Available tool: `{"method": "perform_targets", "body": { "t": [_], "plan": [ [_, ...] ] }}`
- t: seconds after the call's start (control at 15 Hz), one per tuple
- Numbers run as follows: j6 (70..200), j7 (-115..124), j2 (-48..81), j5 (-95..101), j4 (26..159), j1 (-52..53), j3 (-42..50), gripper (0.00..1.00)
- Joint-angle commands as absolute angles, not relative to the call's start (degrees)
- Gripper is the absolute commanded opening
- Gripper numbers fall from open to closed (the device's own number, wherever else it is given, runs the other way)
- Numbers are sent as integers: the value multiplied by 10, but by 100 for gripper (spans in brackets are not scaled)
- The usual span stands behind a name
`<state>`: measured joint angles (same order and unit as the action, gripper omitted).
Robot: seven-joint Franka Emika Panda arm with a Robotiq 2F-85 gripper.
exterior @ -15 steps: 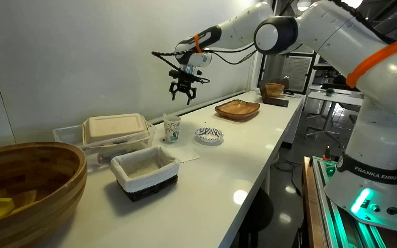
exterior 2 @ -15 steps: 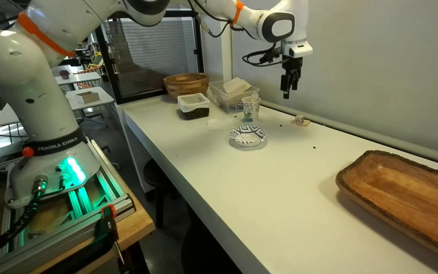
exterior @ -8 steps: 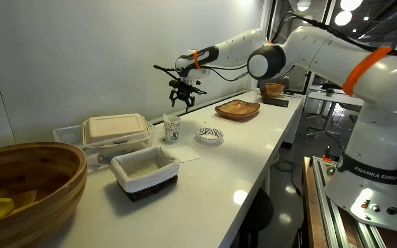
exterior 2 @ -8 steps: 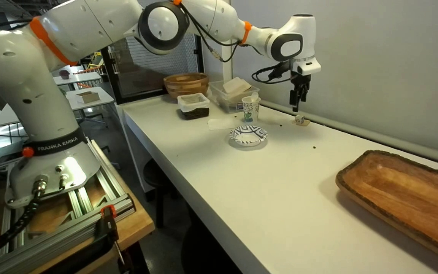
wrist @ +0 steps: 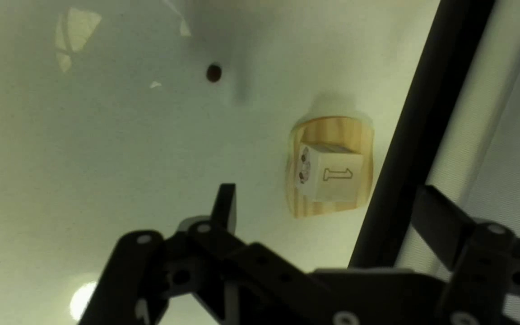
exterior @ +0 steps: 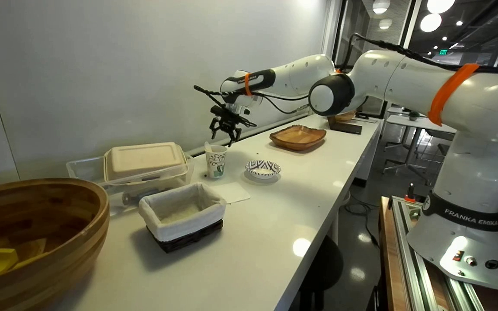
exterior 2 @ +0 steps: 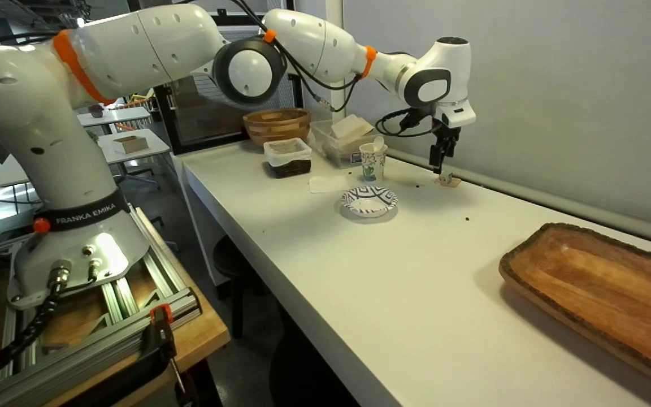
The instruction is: Move the wooden block forwards.
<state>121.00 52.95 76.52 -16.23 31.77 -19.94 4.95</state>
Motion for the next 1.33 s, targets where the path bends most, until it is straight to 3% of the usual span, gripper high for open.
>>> {"method": "perform_targets", "body": {
  "t": [0.0, 0.8, 0.93, 1.27],
  "plan": [
    [1210, 529, 771, -162, 311, -203, 44, 100],
    [1223, 498, 851, -165, 210, -229, -8, 100],
    [1259, 491, 825, -169, 268, -233, -19, 100],
    [1289, 499, 852, -183, 247, -253, -42, 100]
  ]
}}
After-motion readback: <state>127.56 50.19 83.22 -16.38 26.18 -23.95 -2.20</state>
